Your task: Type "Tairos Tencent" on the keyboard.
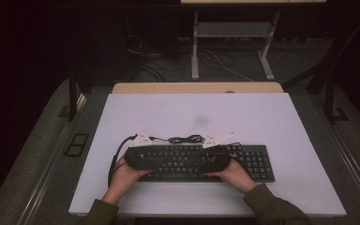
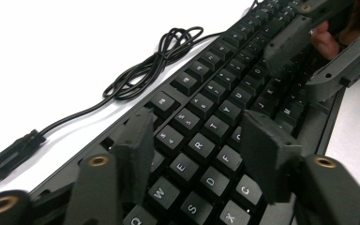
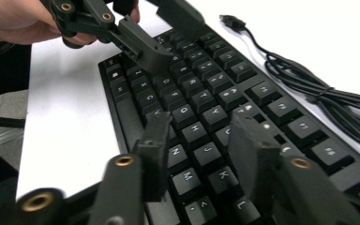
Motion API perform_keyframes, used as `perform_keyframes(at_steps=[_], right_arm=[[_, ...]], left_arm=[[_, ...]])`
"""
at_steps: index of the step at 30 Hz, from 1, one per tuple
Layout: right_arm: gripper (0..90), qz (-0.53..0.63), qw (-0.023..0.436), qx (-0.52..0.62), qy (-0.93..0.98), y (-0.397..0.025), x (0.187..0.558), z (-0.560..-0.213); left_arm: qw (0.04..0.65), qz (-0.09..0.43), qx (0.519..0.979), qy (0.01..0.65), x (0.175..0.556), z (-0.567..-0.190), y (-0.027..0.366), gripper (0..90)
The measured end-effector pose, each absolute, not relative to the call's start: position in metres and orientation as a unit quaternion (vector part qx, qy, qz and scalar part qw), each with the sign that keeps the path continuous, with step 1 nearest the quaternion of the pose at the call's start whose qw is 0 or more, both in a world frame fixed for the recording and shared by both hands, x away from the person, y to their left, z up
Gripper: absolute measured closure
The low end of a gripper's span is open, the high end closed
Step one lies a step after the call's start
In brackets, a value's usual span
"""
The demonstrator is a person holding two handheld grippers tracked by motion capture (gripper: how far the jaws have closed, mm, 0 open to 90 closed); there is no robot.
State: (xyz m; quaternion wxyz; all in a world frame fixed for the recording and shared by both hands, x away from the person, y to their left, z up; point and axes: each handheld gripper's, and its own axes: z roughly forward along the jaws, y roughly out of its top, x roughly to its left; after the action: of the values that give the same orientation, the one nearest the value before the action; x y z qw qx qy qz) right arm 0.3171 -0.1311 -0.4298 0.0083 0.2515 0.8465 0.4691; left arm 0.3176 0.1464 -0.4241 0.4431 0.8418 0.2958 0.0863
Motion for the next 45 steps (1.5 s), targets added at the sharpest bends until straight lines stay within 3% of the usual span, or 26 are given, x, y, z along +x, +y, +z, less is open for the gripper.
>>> perform_keyframes(at_steps=[9, 16, 40, 45], right_arm=[[40.5, 0.472, 0.020, 0.266, 0.840, -0.137, 0.320, -0.430], [36.7, 0.473, 0.025, 0.277, 0.836, -0.143, 0.322, -0.430], [34.2, 0.484, 0.026, 0.287, 0.826, -0.157, 0.324, -0.428], [31.5, 0.488, 0.028, 0.285, 0.824, -0.162, 0.322, -0.425]], left_arm=[[0.440, 0.075, 0.850, 0.280, 0.322, -0.425, 0.134, 75.6], [0.435, 0.071, 0.857, 0.267, 0.326, -0.428, 0.124, 89.0], [0.424, 0.056, 0.866, 0.261, 0.328, -0.436, 0.116, 88.9], [0.426, 0.056, 0.864, 0.264, 0.325, -0.435, 0.119, 80.0]])
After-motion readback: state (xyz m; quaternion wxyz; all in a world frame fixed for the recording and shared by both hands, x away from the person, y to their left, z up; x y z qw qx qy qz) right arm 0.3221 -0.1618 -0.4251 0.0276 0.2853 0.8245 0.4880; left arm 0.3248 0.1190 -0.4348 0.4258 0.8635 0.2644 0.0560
